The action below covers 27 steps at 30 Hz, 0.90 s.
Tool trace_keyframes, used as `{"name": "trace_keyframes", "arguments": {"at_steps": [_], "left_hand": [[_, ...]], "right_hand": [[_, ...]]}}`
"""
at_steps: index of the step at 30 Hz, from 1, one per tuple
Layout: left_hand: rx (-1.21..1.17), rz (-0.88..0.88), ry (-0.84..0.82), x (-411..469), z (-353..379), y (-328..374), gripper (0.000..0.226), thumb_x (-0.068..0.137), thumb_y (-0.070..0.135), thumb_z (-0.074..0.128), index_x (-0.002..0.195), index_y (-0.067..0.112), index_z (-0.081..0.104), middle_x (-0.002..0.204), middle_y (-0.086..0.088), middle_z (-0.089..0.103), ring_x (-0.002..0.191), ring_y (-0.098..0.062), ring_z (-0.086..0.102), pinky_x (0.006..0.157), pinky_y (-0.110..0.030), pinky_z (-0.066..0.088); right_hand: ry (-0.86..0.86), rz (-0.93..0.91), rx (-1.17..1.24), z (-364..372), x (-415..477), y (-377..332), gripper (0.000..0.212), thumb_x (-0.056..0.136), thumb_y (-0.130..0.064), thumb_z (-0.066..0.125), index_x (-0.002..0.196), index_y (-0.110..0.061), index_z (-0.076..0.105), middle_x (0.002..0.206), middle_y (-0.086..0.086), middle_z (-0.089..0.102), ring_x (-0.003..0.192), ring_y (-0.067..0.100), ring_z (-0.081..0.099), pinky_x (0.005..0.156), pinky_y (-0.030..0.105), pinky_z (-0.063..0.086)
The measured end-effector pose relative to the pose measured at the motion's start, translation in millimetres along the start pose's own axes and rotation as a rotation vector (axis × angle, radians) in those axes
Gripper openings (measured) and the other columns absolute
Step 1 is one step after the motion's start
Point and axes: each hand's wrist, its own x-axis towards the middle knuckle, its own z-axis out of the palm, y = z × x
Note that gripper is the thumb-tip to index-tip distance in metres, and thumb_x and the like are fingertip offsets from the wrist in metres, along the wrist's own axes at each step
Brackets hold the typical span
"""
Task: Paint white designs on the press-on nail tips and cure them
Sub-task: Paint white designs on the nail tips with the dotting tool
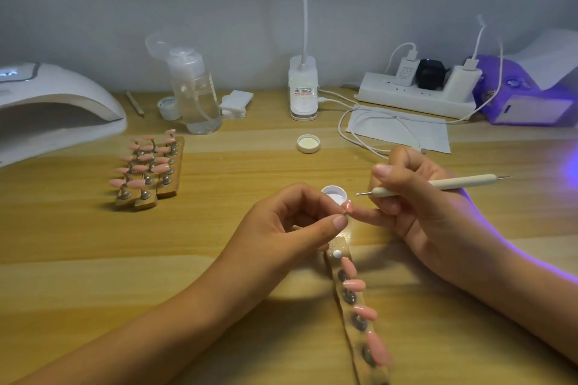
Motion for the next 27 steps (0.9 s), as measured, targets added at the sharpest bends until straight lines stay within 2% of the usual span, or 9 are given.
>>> {"name": "trace_keyframes", "arguments": {"at_steps": [14, 19, 27], "left_hand": [[0.011, 0.008, 0.001, -0.9, -0.1, 0.5, 0.005, 0.078, 0.019, 0.071, 0.08, 0.024, 0.07, 0.076, 0.004, 0.065, 0.069, -0.008, 0.057, 0.064, -0.018, 0.048], [0.004, 0.004, 0.0, -0.5, 0.2, 0.2, 0.005, 0.078, 0.019, 0.071, 0.079, 0.024, 0.07, 0.075, 0.005, 0.065, 0.068, -0.009, 0.058, 0.065, -0.021, 0.05], [-0.014, 0.0, 0.012, 0.2, 1.4, 0.8, 0.006, 0.076, 0.018, 0.071, 0.076, 0.023, 0.071, 0.073, 0.003, 0.065, 0.065, -0.008, 0.058, 0.063, -0.019, 0.05]], "right_hand": [[-0.02, 0.008, -0.012, 0.5, 0.9, 2.3, 0.03, 0.078, -0.01, 0.062, 0.053, -0.02, 0.05, 0.049, 0.0, 0.039, 0.047, 0.007, 0.044, 0.067, 0.029, 0.058], [-0.021, 0.009, -0.009, 1.2, 1.2, 2.1, 0.031, 0.075, -0.005, 0.067, 0.053, -0.019, 0.051, 0.05, 0.001, 0.042, 0.047, 0.007, 0.046, 0.065, 0.028, 0.058], [-0.046, 0.012, 0.002, 2.6, 0.4, 1.1, 0.028, 0.077, -0.006, 0.061, 0.055, -0.018, 0.049, 0.053, -0.001, 0.044, 0.048, 0.008, 0.044, 0.066, 0.027, 0.057]]}}
